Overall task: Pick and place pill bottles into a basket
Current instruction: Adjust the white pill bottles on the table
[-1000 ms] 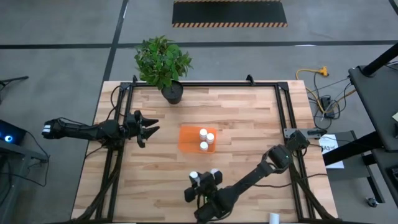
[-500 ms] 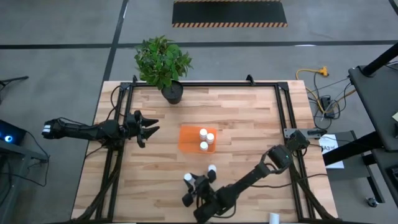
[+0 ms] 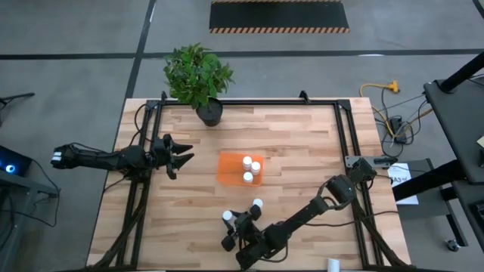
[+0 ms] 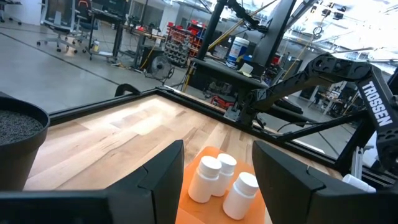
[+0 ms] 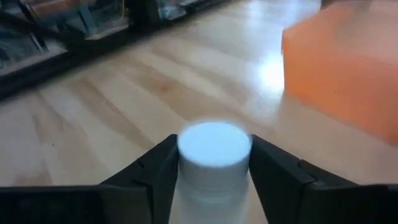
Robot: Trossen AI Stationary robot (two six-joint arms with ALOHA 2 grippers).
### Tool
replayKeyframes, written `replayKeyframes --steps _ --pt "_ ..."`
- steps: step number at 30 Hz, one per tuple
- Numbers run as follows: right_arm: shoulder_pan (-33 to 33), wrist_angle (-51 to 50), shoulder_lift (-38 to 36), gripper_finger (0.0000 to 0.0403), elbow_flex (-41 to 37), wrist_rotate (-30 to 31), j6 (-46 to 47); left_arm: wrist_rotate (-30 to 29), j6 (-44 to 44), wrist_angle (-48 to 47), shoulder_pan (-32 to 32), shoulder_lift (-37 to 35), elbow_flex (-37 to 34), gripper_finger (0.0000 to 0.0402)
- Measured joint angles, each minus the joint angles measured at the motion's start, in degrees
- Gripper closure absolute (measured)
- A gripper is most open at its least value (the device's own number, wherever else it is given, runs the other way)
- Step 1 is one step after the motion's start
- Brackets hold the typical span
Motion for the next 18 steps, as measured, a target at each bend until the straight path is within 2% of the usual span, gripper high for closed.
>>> replayKeyframes --steps 5,11,18 --pt "0.04 -0.54 0.44 0.0193 0.07 -1.9 -0.07 0.0 0.0 -0.01 -0.01 0.0 0.0 0.0228" --pt "0.02 -0.79 0.46 0.0178 0.78 -1.92 -0.56 0.0 0.0 0.0 0.01 0.0 0.0 0.0228" --pt "0.44 -3.17 0.33 0.0165 7.78 -1.43 -12.52 0.0 0.0 0.0 0.0 0.0 0.0 0.0228"
